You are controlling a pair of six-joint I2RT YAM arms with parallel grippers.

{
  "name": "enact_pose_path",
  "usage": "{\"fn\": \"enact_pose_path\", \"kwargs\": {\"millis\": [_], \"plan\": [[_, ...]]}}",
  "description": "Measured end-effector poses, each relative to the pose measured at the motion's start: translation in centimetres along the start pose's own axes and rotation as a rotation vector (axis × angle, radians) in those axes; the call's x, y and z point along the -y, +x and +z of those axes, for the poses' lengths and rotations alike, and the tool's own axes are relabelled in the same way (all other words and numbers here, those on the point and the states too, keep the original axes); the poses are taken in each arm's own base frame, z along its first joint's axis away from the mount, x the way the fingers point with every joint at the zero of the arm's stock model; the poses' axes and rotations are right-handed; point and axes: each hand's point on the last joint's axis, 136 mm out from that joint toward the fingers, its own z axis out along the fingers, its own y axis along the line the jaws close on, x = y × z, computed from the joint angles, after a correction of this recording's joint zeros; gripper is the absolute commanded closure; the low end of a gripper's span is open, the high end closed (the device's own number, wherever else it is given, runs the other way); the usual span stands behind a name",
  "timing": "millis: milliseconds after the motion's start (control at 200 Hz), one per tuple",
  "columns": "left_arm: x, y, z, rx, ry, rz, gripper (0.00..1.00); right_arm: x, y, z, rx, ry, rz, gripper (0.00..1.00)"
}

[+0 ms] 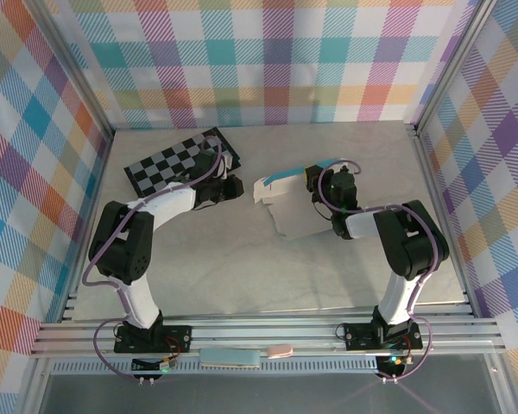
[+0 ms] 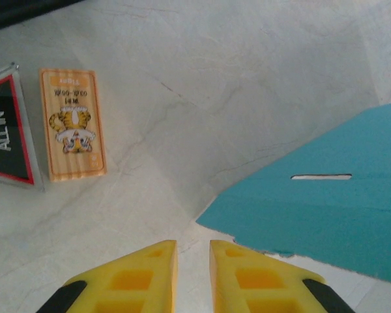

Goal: Fold the paper box

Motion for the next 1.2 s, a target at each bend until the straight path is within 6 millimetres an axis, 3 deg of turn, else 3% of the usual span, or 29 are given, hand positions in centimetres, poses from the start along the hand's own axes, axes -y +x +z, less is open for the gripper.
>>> {"fn": "enact_pose_path", "kwargs": {"millis": [370,845,1200], "plan": [[2.1,0.2,3.2,-0.027,0.081,0.231,0.81,-0.2,0.2,0.6,-0.016,0.026,0.003,1.0],[4.8,2.3,4.0,-0.038,0.176,0.339,0.78,-0.2,0.1,0.6,-0.011,0.026,0.004,1.0],[5.0,2.4,4.1,-0.016,0.188,0.366,0.76,-0.1,-0.1,0.6,-0.004,0.03,0.004,1.0]]}}
